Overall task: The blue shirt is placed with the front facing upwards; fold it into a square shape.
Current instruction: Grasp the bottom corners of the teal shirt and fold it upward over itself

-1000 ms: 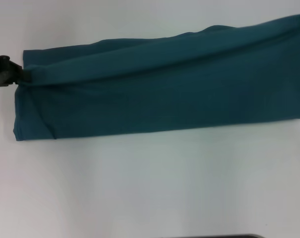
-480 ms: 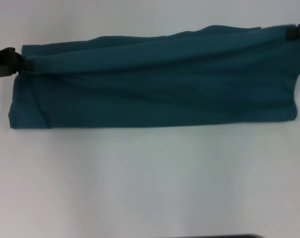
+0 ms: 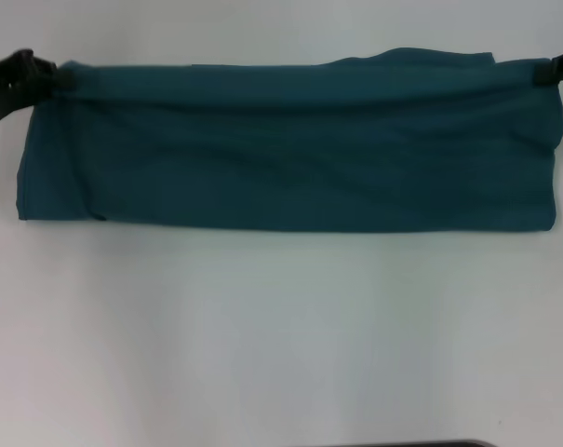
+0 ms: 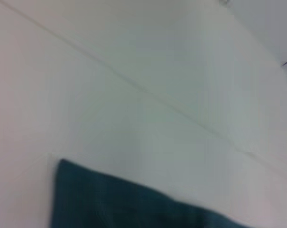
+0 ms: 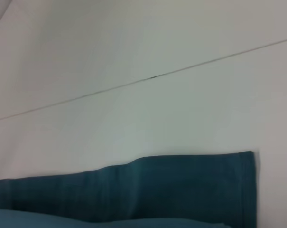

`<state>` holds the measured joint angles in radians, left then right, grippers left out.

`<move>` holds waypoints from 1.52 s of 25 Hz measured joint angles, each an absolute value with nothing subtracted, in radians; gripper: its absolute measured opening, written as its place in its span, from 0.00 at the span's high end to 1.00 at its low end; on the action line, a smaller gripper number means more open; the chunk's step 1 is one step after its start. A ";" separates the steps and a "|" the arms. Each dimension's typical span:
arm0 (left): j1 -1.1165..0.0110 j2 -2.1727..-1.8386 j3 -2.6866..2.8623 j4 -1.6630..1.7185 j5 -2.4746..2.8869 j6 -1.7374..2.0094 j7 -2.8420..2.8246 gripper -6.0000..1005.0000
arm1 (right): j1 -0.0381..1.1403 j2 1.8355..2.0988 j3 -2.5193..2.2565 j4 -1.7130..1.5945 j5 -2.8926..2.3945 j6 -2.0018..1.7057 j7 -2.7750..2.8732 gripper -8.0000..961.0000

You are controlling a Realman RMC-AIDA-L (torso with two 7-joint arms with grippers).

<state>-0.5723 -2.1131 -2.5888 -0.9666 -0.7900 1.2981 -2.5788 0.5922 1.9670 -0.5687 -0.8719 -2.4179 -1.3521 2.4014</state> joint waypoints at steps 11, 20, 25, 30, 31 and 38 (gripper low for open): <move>-0.575 -2.105 -2.584 -0.919 -0.820 1.212 -2.585 0.88 | 0.607 1.967 -0.568 -0.879 -2.394 -1.304 2.401 0.91; -0.590 -2.110 -2.560 -0.867 -0.815 1.136 -2.581 0.88 | 0.631 1.982 -0.589 -0.872 -2.399 -1.254 2.400 0.91; -0.592 -2.111 -2.545 -0.862 -0.815 1.105 -2.585 0.88 | 0.642 1.995 -0.602 -0.871 -2.398 -1.217 2.402 0.91; -0.600 -2.114 -2.536 -0.860 -0.815 1.080 -2.587 0.89 | 0.651 2.010 -0.632 -0.871 -2.398 -1.162 2.402 0.90; -0.601 -2.115 -2.533 -0.859 -0.814 1.076 -2.588 0.89 | 0.654 2.013 -0.639 -0.870 -2.398 -1.153 2.402 0.90; -0.603 -2.119 -2.525 -0.859 -0.813 1.060 -2.589 0.89 | 0.671 2.024 -0.683 -0.833 -2.400 -1.094 2.402 0.90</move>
<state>-0.6032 -2.1186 -2.5248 -0.8587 -0.8129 1.0601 -2.5893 0.6710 2.0237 -0.6831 -0.8334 -2.4004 -1.0942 2.4022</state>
